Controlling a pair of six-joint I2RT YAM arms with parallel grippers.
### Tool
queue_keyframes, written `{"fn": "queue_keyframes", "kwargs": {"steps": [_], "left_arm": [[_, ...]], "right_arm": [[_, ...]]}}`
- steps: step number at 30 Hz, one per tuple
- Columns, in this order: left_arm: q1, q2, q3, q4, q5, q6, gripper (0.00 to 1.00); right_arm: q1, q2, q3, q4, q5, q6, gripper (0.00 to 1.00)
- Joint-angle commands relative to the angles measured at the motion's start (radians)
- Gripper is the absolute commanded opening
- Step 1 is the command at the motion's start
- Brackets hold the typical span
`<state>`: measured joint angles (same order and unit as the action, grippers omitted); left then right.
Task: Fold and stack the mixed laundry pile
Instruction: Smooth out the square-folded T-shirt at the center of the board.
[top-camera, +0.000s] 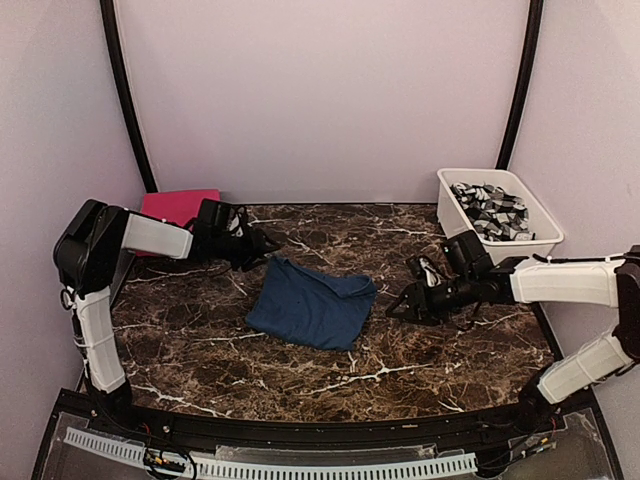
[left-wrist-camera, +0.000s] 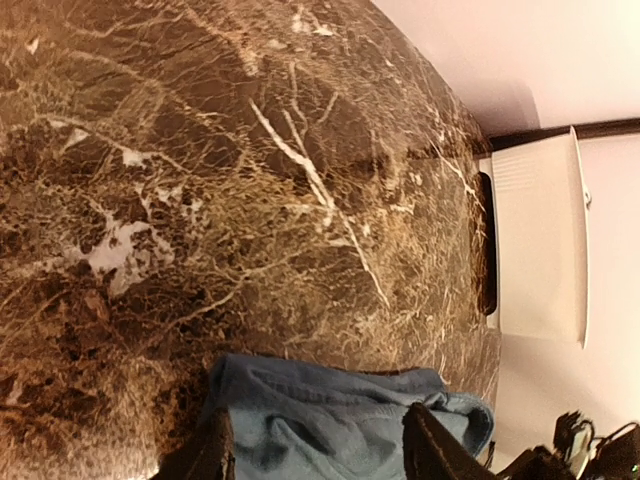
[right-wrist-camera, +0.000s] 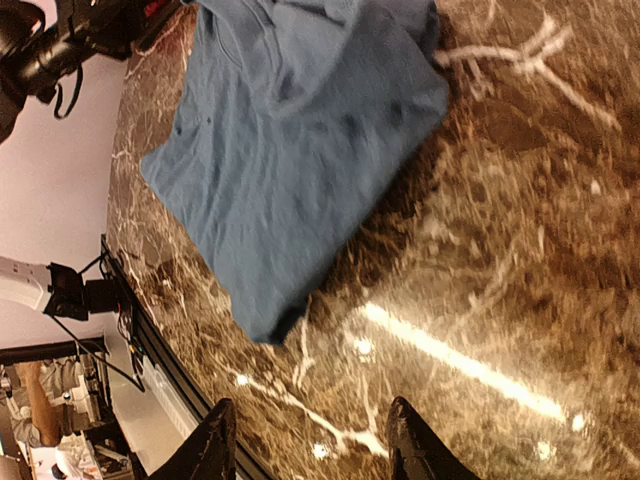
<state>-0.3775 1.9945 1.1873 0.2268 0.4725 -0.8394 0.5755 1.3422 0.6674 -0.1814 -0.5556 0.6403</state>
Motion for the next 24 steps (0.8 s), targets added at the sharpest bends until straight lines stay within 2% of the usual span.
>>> {"fn": "queue_keyframes", "kwargs": {"steps": [1, 4, 7, 13, 21, 24], "left_arm": [[-0.001, -0.199, -0.058, -0.016, -0.019, 0.103, 0.61], [-0.001, -0.252, -0.080, -0.074, -0.023, 0.152, 0.63], [-0.001, -0.302, -0.095, -0.116, -0.028, 0.182, 0.63], [-0.001, -0.346, -0.125, -0.115, -0.013, 0.190, 0.63], [-0.001, -0.371, -0.173, -0.103, -0.021, 0.206, 0.63], [-0.001, -0.381, -0.182, -0.124, -0.033, 0.215, 0.64]], "right_arm": [[0.008, 0.127, 0.163, 0.053, -0.004, -0.070, 0.46], [0.011, 0.241, 0.266, 0.065, -0.031, -0.101, 0.38], [0.016, 0.347, 0.332, 0.081, -0.081, -0.114, 0.24], [0.030, 0.446, 0.388, 0.097, -0.156, -0.125, 0.00], [-0.003, 0.602, 0.611, -0.018, -0.068, -0.213, 0.00], [-0.038, 0.635, 0.678, -0.035, -0.045, -0.218, 0.03]]}}
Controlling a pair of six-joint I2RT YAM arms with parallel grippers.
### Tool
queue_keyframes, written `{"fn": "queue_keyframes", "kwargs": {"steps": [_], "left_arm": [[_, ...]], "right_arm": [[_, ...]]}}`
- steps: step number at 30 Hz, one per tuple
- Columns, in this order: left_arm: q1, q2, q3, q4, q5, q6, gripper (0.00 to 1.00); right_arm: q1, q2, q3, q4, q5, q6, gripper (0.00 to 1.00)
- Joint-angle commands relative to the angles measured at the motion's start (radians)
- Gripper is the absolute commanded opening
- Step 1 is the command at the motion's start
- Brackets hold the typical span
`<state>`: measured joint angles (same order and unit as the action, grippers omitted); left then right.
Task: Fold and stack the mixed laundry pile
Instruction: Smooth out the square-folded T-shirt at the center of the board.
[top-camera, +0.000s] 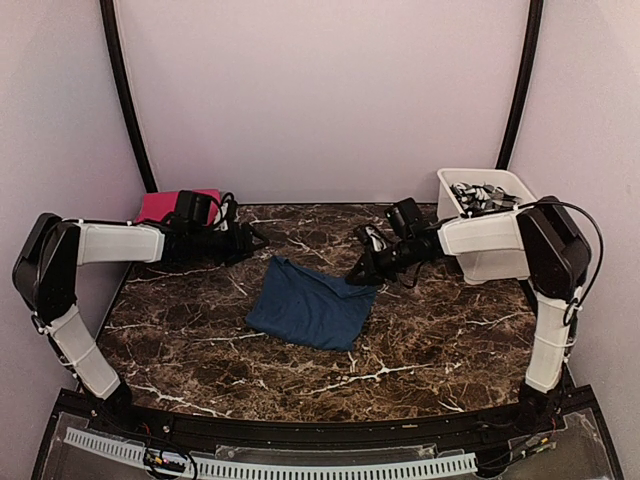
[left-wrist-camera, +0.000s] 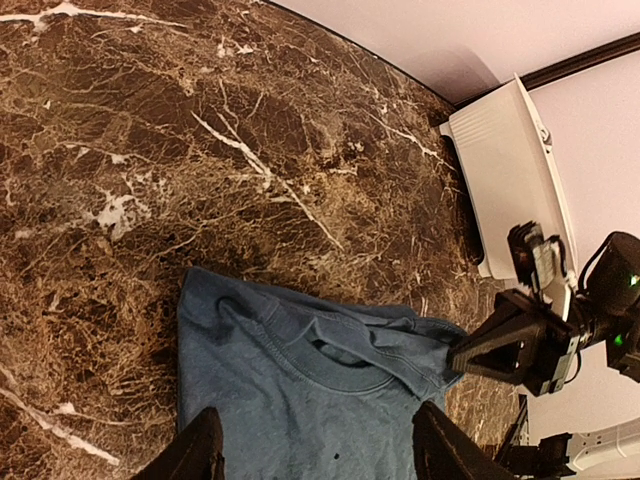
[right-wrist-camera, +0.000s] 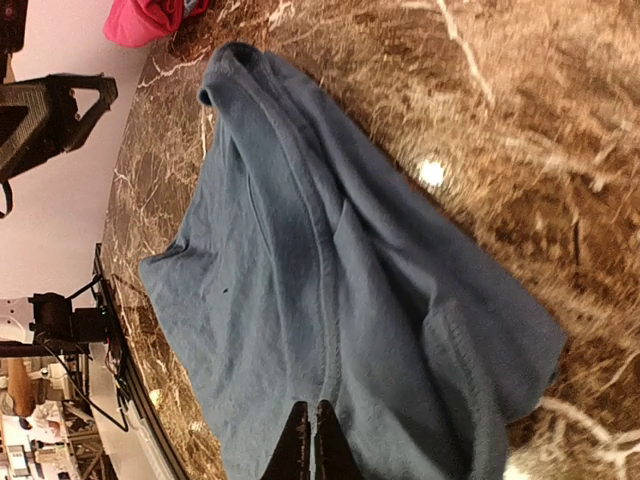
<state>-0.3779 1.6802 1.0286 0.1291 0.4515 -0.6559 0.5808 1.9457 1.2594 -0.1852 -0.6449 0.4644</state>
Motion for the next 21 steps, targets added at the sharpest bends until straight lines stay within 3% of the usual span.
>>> {"fn": "queue_keyframes", "kwargs": {"steps": [1, 7, 11, 15, 21], "left_arm": [[-0.001, -0.073, -0.032, -0.028, -0.014, 0.032, 0.64], [-0.002, -0.099, -0.062, -0.053, -0.010, 0.047, 0.64], [-0.013, -0.137, -0.088, -0.066, 0.006, 0.082, 0.64], [-0.026, -0.150, -0.107, -0.064, 0.005, 0.087, 0.64], [-0.034, -0.143, -0.108, -0.060, 0.004, 0.083, 0.64]], "right_arm": [[-0.054, 0.049, 0.108, -0.039, 0.058, -0.049, 0.05], [-0.126, 0.149, 0.253, -0.110, 0.082, -0.093, 0.09], [-0.096, -0.018, 0.141, -0.092, 0.040, -0.132, 0.20], [-0.058, -0.190, -0.011, -0.098, -0.005, -0.130, 0.24], [0.064, -0.225, -0.139, -0.069, -0.006, -0.093, 0.24]]}}
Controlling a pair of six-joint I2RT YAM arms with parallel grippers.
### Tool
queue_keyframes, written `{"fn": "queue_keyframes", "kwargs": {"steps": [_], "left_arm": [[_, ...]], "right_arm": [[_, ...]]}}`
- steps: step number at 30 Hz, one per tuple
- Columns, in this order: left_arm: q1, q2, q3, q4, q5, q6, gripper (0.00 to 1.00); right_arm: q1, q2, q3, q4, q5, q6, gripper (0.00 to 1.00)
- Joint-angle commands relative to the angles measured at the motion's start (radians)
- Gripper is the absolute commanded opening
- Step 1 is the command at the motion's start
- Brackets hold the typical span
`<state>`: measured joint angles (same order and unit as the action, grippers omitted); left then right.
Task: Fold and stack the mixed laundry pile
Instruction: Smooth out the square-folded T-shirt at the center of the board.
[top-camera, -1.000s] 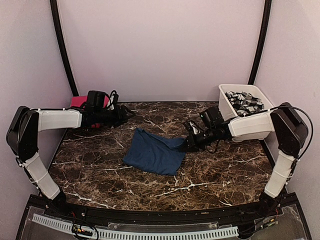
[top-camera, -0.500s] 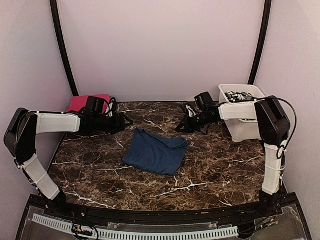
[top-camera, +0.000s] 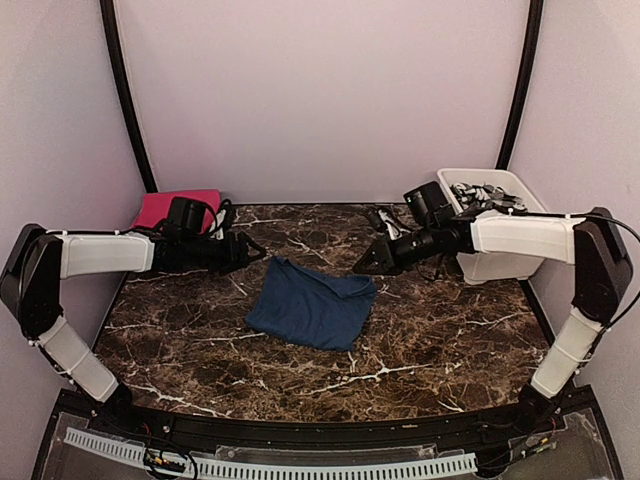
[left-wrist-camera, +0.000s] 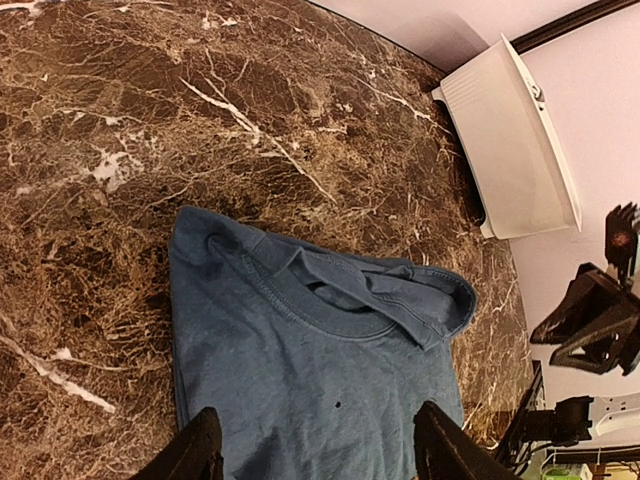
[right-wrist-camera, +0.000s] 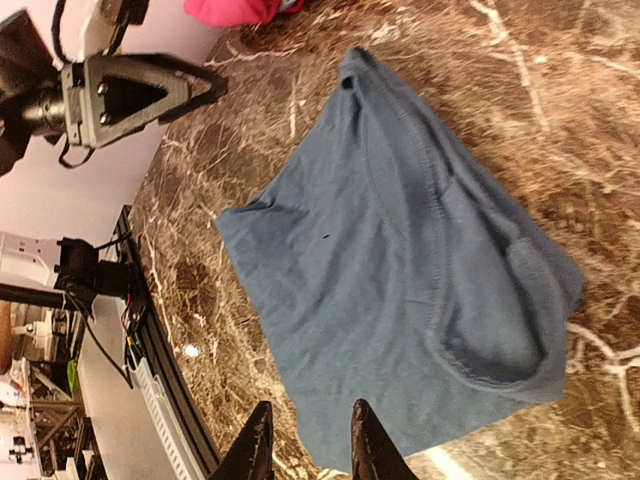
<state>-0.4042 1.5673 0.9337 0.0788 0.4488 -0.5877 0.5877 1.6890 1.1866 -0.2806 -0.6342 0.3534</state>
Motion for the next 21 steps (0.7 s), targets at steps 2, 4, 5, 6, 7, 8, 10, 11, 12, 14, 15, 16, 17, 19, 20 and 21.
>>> {"fn": "queue_keyframes", "kwargs": {"steps": [2, 4, 5, 6, 7, 8, 10, 11, 12, 14, 15, 16, 17, 19, 20, 21], "left_arm": [[-0.009, -0.028, -0.012, -0.010, 0.008, 0.015, 0.64], [-0.010, -0.030, -0.012, -0.009, 0.007, 0.015, 0.64], [-0.010, -0.029, -0.012, -0.008, 0.008, 0.015, 0.64], [-0.010, -0.030, -0.012, -0.008, 0.007, 0.015, 0.64], [-0.010, -0.029, -0.012, -0.008, 0.008, 0.015, 0.64], [-0.010, -0.028, -0.012, -0.007, 0.007, 0.015, 0.64], [-0.010, -0.027, -0.015, -0.007, 0.005, 0.015, 0.64], [-0.010, -0.027, -0.016, -0.005, 0.006, 0.015, 0.64], [-0.010, -0.027, -0.019, -0.003, 0.006, 0.013, 0.64], [-0.010, -0.029, -0.024, -0.001, 0.004, 0.010, 0.64], [-0.010, -0.029, -0.026, 0.001, 0.003, 0.010, 0.64], [-0.010, -0.029, -0.029, 0.001, 0.001, 0.011, 0.64], [-0.010, -0.030, -0.029, -0.001, 0.000, 0.014, 0.64], [-0.010, -0.029, -0.031, -0.004, -0.002, 0.017, 0.64], [-0.010, -0.028, -0.032, -0.005, -0.002, 0.019, 0.64], [-0.010, -0.028, -0.032, -0.006, -0.003, 0.019, 0.64]], "right_arm": [[0.083, 0.062, -0.080, 0.050, -0.011, 0.029, 0.27], [0.103, 0.092, -0.077, 0.060, 0.012, 0.033, 0.31], [0.109, 0.103, -0.075, 0.070, 0.020, 0.036, 0.33], [0.110, 0.116, -0.071, 0.078, 0.026, 0.040, 0.34], [0.110, 0.129, -0.064, 0.081, 0.029, 0.040, 0.35], [0.110, 0.145, -0.054, 0.081, 0.032, 0.035, 0.35], [0.110, 0.179, -0.031, 0.082, 0.055, 0.034, 0.36], [0.110, 0.196, -0.018, 0.087, 0.072, 0.032, 0.36], [0.109, 0.212, -0.001, 0.085, 0.086, 0.032, 0.36], [0.105, 0.257, 0.032, 0.084, 0.101, 0.029, 0.36], [0.103, 0.273, 0.049, 0.083, 0.112, 0.030, 0.36], [0.099, 0.287, 0.061, 0.084, 0.122, 0.031, 0.35], [0.094, 0.296, 0.076, 0.085, 0.128, 0.034, 0.35], [0.074, 0.304, 0.093, 0.087, 0.132, 0.040, 0.35], [0.063, 0.305, 0.099, 0.089, 0.132, 0.041, 0.35], [0.049, 0.307, 0.107, 0.089, 0.131, 0.039, 0.35]]}}
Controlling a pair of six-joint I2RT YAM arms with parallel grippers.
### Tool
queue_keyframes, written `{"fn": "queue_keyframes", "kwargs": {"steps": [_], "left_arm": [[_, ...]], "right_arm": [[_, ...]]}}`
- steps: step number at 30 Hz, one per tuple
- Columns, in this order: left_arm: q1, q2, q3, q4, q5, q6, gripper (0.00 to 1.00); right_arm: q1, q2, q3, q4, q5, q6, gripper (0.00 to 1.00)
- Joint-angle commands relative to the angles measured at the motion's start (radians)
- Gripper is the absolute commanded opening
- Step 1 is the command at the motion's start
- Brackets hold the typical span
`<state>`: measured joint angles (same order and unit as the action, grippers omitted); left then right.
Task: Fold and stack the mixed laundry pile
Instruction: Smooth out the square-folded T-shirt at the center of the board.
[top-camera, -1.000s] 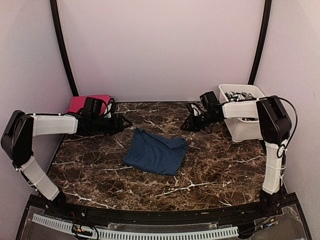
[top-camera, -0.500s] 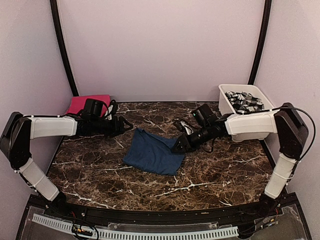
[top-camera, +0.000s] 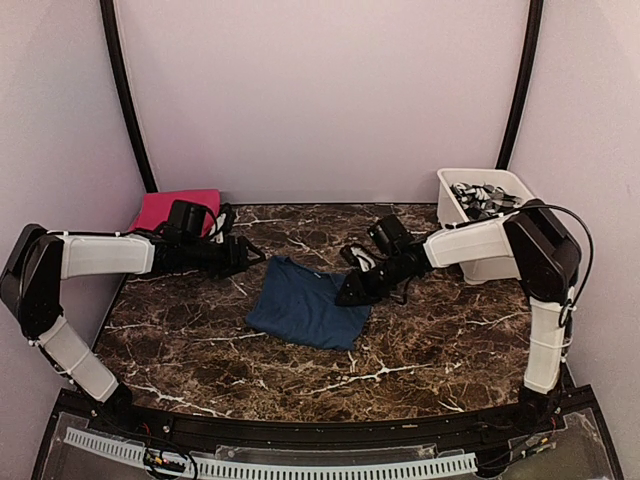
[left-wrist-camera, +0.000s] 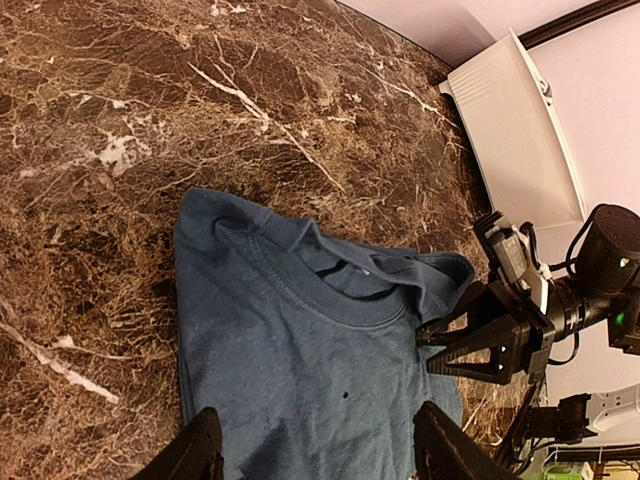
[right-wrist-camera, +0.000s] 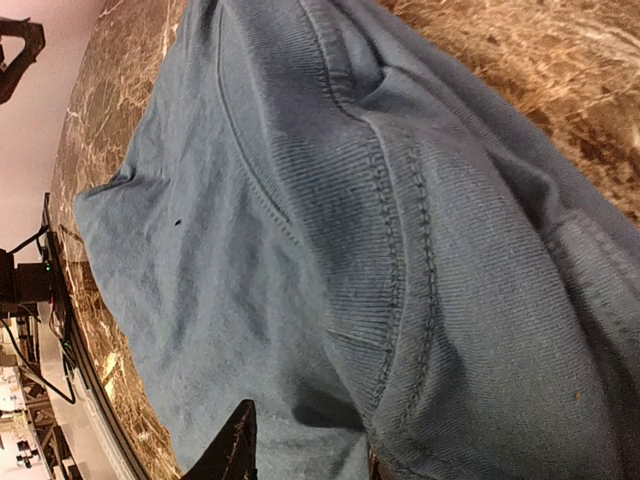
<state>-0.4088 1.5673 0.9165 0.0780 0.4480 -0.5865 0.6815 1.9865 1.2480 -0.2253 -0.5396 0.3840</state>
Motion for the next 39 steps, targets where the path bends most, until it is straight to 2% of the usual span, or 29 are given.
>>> {"fn": "queue_keyframes", "kwargs": {"steps": [1, 8, 11, 13, 16, 21, 30, 39], "left_arm": [[-0.005, -0.025, -0.015, -0.005, -0.003, 0.019, 0.64], [-0.009, -0.009, -0.021, -0.013, -0.005, 0.020, 0.64], [-0.033, -0.020, -0.013, -0.105, -0.041, 0.043, 0.64], [-0.050, -0.035, -0.013, -0.171, -0.070, 0.056, 0.65], [-0.068, -0.062, -0.054, -0.213, -0.070, 0.045, 0.66], [-0.110, -0.071, -0.105, -0.249, -0.091, 0.047, 0.67], [-0.131, -0.034, -0.110, -0.229, -0.081, 0.012, 0.64], [-0.131, -0.003, -0.125, -0.200, -0.069, -0.015, 0.62]], "right_arm": [[-0.059, 0.014, 0.057, 0.028, 0.037, 0.003, 0.35], [-0.158, 0.100, 0.220, -0.035, 0.030, -0.036, 0.37], [-0.162, 0.063, 0.242, -0.073, 0.016, -0.040, 0.40], [-0.155, -0.039, 0.168, -0.053, -0.023, -0.007, 0.50], [-0.117, -0.186, -0.030, 0.008, -0.065, 0.060, 0.58], [-0.003, -0.310, -0.256, 0.105, -0.057, 0.167, 0.61], [0.075, -0.301, -0.441, 0.255, -0.026, 0.257, 0.59], [0.147, -0.241, -0.431, 0.345, -0.049, 0.297, 0.56]]}}
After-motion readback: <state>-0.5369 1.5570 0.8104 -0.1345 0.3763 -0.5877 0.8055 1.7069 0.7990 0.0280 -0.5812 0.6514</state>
